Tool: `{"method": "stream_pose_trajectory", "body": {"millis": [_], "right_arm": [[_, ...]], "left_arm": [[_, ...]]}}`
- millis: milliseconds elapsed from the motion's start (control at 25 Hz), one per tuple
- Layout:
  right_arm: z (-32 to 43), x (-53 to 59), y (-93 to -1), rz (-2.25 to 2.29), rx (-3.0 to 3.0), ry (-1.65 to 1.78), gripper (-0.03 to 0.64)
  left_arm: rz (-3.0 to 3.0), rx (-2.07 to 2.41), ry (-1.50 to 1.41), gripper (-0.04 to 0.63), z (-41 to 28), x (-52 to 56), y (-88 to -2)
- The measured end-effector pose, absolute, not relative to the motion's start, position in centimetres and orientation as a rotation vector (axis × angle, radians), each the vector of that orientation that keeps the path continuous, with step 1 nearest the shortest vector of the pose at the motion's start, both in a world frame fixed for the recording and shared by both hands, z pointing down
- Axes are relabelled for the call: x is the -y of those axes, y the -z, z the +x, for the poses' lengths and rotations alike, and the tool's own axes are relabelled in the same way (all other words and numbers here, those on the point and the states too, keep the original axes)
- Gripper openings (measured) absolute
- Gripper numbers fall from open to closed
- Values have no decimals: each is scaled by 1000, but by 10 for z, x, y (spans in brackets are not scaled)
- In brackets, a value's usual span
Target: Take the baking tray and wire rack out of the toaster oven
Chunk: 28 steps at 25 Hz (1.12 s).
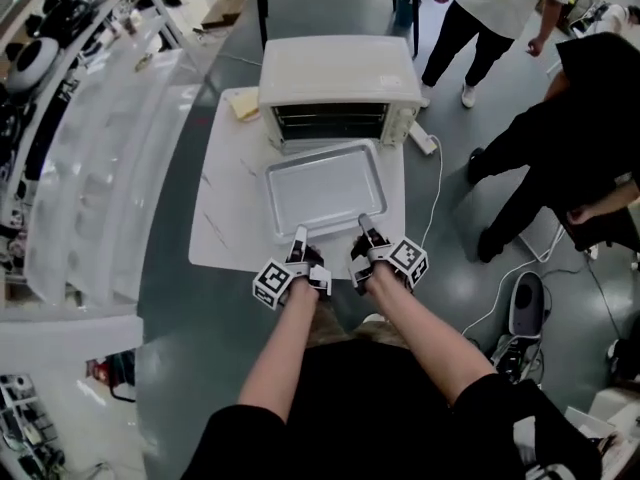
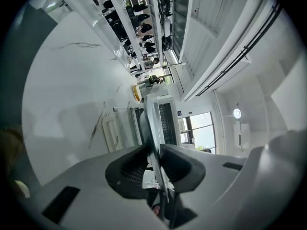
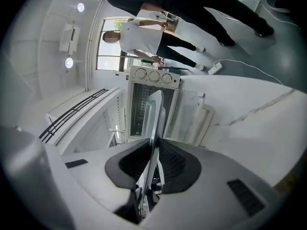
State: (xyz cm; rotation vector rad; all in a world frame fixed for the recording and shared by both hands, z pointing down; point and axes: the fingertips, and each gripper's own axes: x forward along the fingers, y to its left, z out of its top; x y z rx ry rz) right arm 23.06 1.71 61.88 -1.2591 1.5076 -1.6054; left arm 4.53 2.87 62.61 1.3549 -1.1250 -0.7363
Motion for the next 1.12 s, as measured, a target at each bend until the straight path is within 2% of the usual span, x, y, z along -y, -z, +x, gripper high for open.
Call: {"method": "stream_pose_trajectory", "body": {"millis": [560, 1120], "right_arm": [[150, -68, -615, -1109, -1707, 1771, 77], [-23, 13, -643, -1087, -1759, 1878, 77]], "left_arm": [[1270, 1280, 844, 95, -28, -115, -618], [1205, 1352, 839, 95, -198, -47, -646]]}}
